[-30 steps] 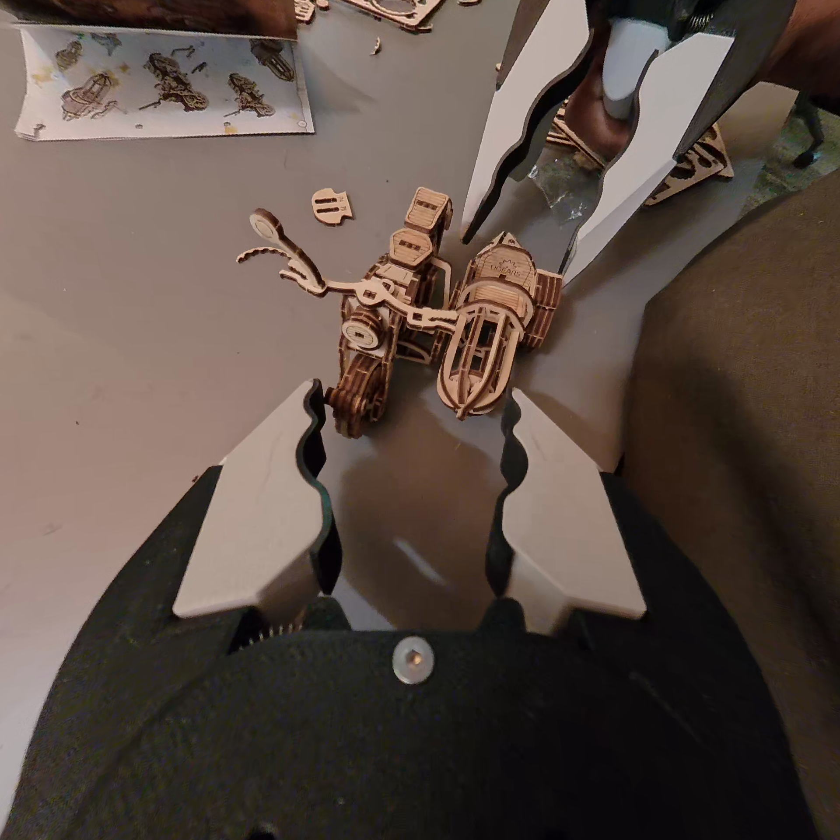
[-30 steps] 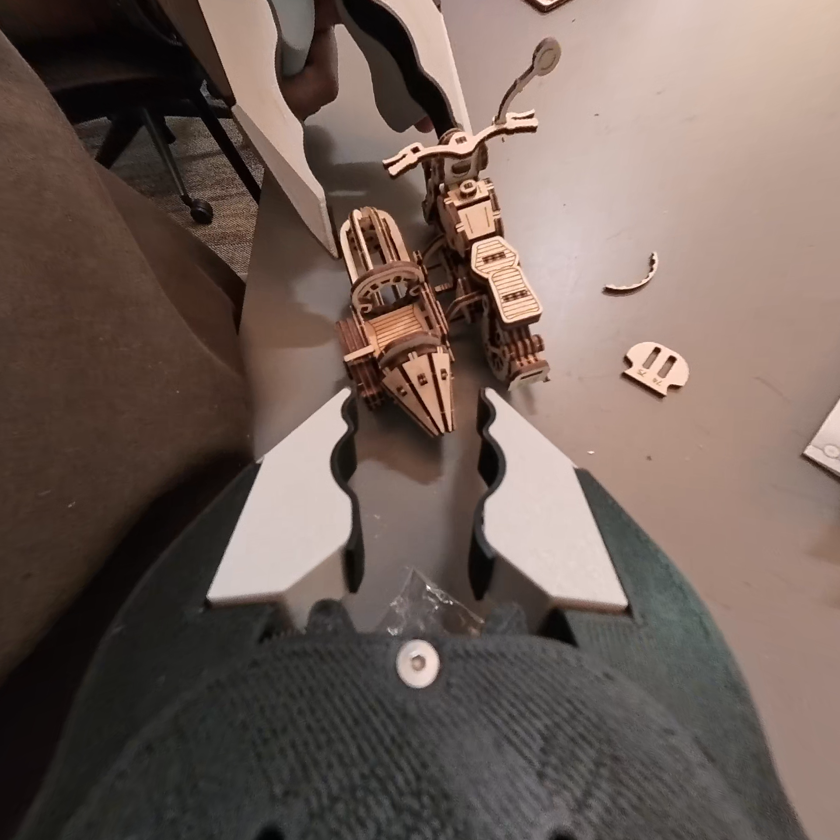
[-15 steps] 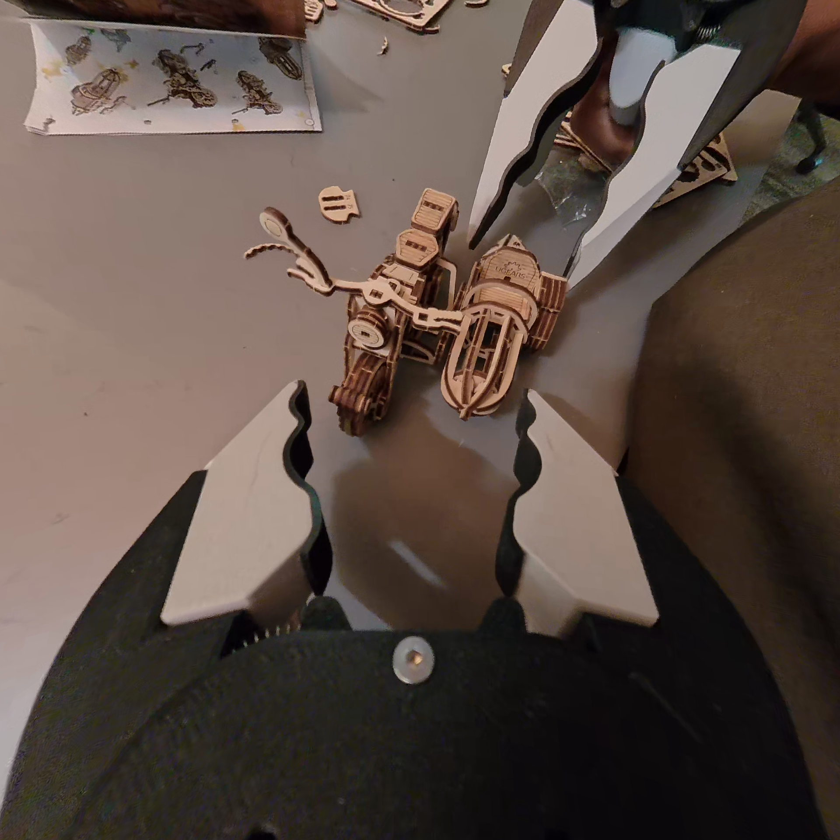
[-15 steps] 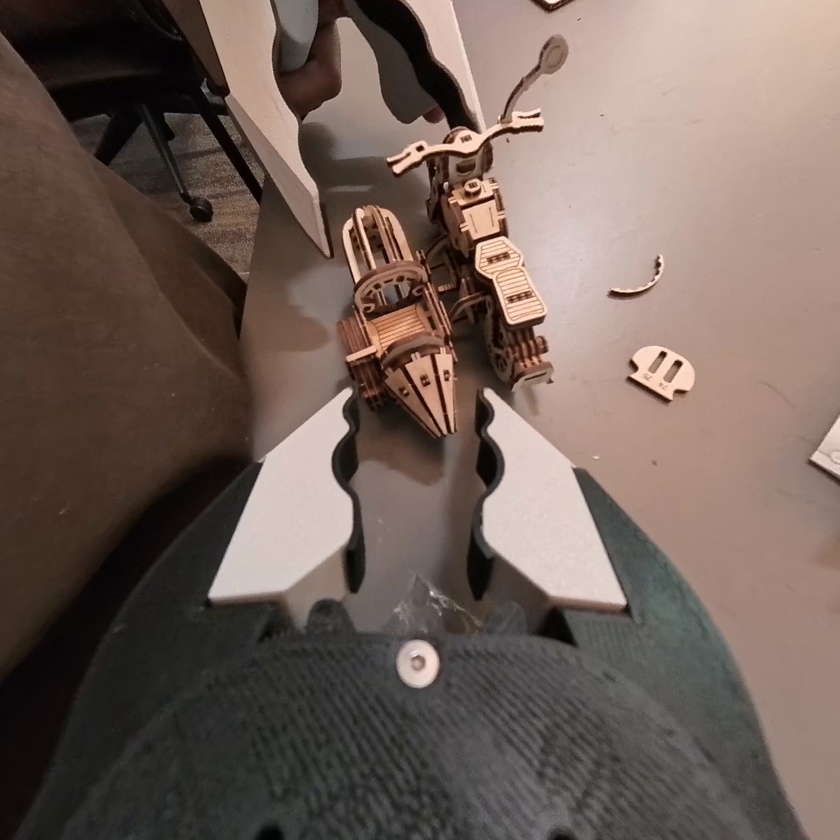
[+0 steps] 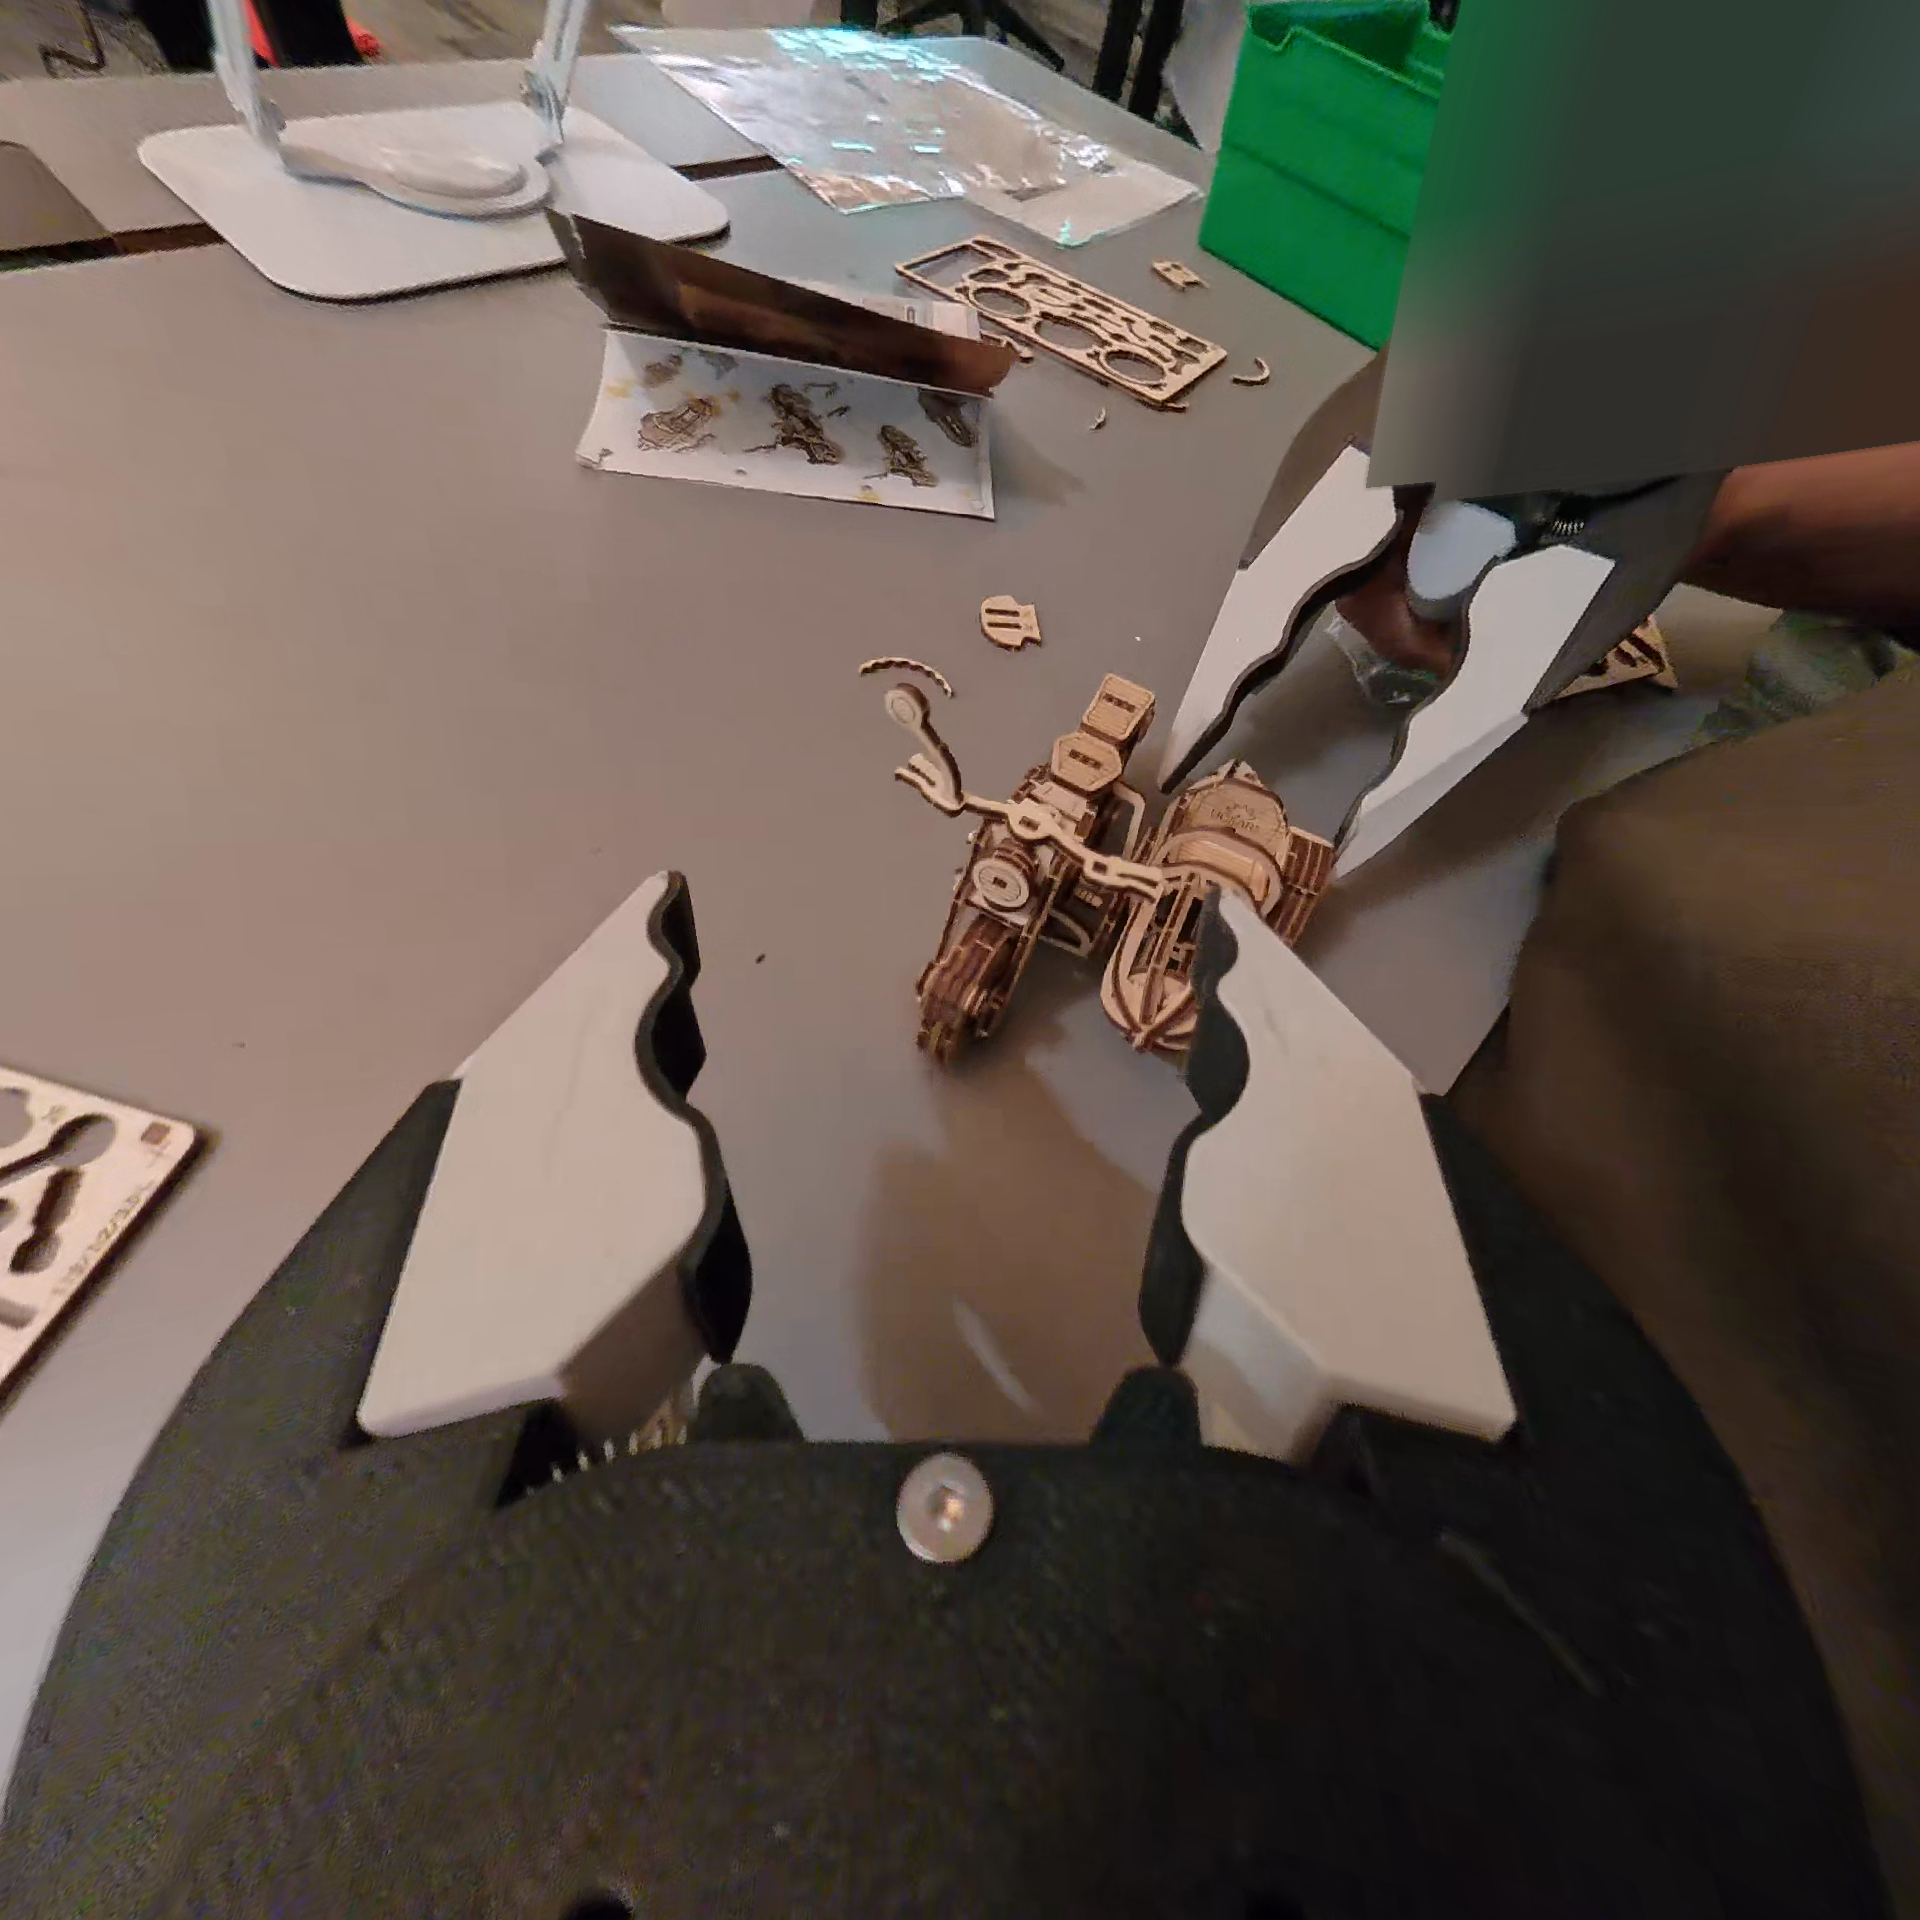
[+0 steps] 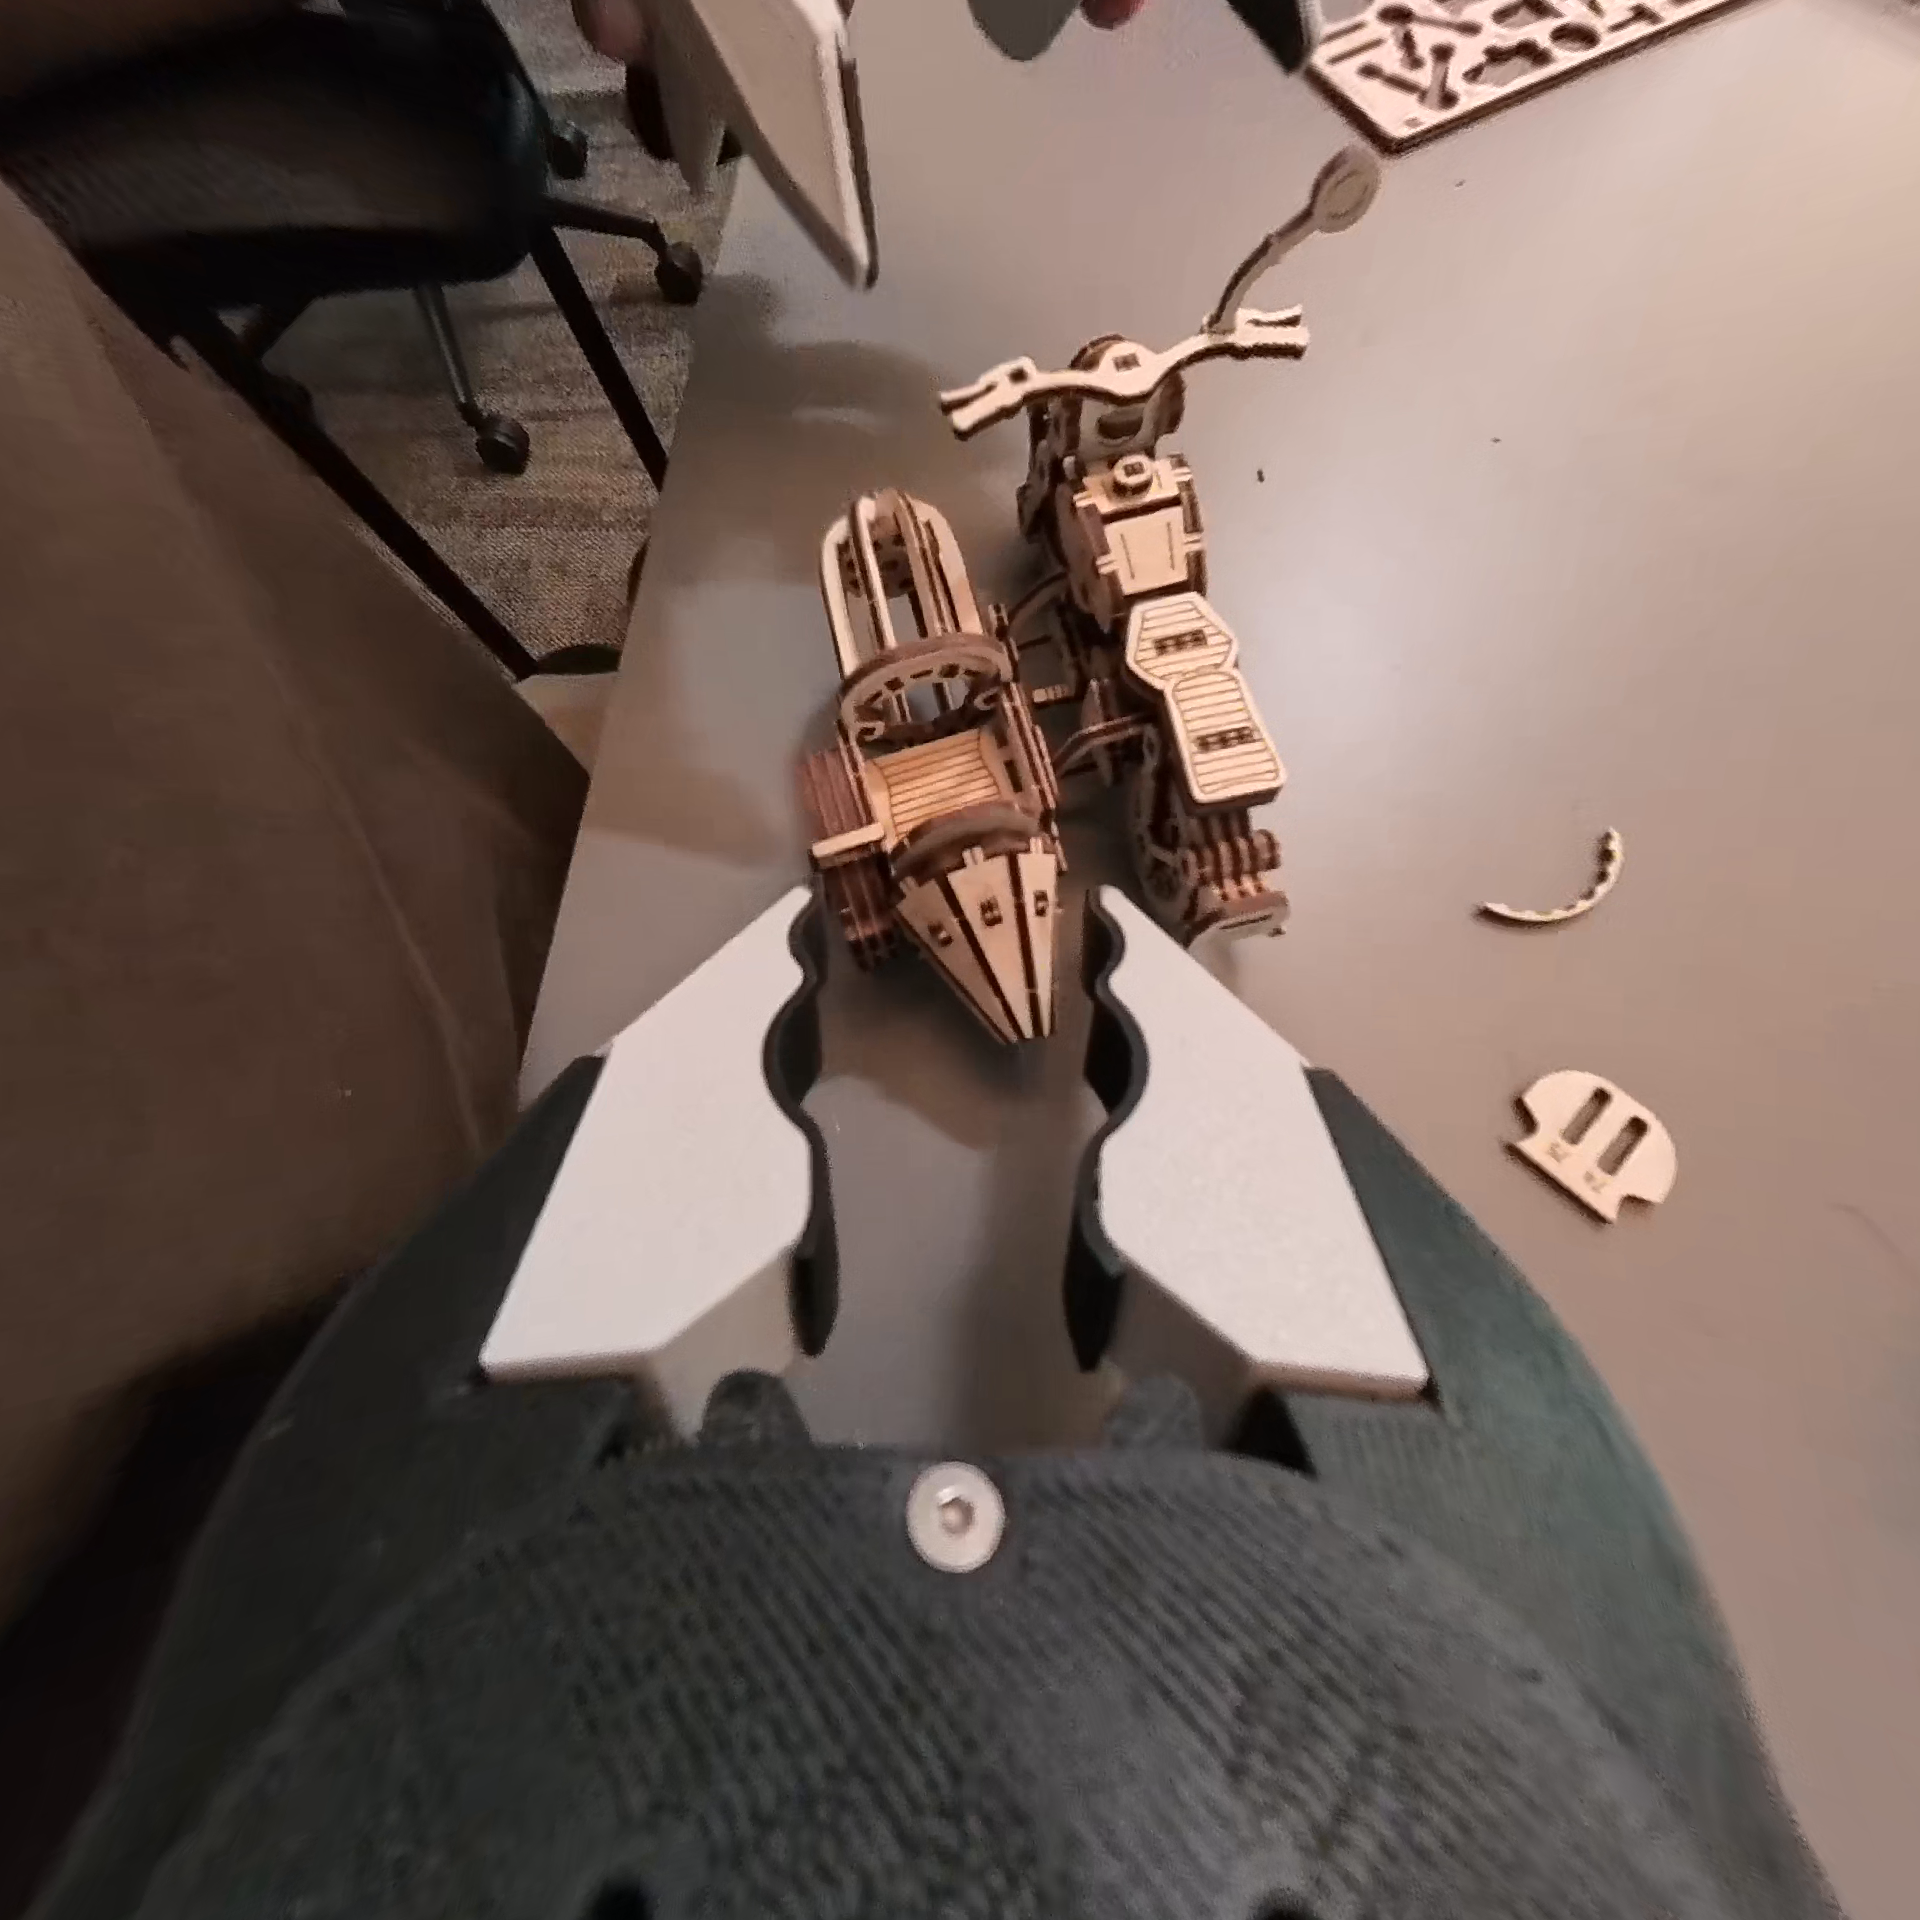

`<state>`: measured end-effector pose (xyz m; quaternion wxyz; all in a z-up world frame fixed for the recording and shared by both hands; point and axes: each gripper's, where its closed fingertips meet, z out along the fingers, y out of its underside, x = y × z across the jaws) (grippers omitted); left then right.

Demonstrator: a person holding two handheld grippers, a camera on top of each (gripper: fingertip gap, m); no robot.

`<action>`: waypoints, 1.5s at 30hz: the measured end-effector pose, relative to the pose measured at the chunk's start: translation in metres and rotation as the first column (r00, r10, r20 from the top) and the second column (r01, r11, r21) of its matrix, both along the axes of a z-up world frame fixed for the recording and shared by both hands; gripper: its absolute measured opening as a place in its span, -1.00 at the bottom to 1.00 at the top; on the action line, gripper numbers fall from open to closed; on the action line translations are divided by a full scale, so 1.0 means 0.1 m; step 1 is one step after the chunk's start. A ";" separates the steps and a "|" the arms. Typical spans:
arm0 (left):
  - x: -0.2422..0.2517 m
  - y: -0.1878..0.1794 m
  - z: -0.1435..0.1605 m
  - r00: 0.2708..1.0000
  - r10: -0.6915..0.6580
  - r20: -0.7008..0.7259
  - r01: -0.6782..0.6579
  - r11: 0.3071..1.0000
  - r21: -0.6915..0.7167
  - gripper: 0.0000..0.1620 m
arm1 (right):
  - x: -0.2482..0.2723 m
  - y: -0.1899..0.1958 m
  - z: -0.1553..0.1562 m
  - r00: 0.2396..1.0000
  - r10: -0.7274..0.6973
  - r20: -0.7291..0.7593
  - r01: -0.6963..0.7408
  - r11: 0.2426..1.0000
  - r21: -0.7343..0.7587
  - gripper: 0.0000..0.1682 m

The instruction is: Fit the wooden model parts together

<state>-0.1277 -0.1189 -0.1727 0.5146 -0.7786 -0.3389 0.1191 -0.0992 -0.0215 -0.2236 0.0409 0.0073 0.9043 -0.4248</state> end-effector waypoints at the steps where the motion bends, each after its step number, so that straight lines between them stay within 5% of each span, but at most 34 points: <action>1: 0.01 -0.02 -0.01 1.000 0.000 0.005 0.000 1.000 0.002 0.17 | 0.01 0.01 0.00 1.000 0.005 -0.009 -0.005 1.000 0.007 -0.42; 11: -0.01 -0.02 0.00 1.000 -0.004 0.000 0.004 0.999 0.033 0.13 | -0.34 0.11 0.44 0.994 -0.105 -0.034 0.101 0.990 -0.103 -0.50; 23: -0.02 -0.02 0.07 0.999 0.011 -0.036 -0.010 0.999 0.031 0.09 | -0.42 -0.26 0.18 0.993 0.055 -0.109 -0.046 0.995 0.084 -0.79; 33: -0.09 -0.17 0.24 0.993 0.081 -0.091 -0.073 0.994 0.084 0.08 | -0.34 -0.48 0.18 0.989 0.092 -0.112 -0.081 0.992 0.098 -0.81; 40: -0.22 -0.46 0.45 0.956 0.246 -0.157 -0.227 0.965 0.130 0.08 | -0.29 -0.68 0.15 0.984 0.128 -0.122 -0.114 0.987 0.110 -0.80; 45: -0.30 -0.93 0.66 0.855 0.480 -0.195 -0.439 0.871 0.219 0.12 | -0.25 -0.80 0.15 0.981 0.138 -0.136 -0.123 0.986 0.114 -0.80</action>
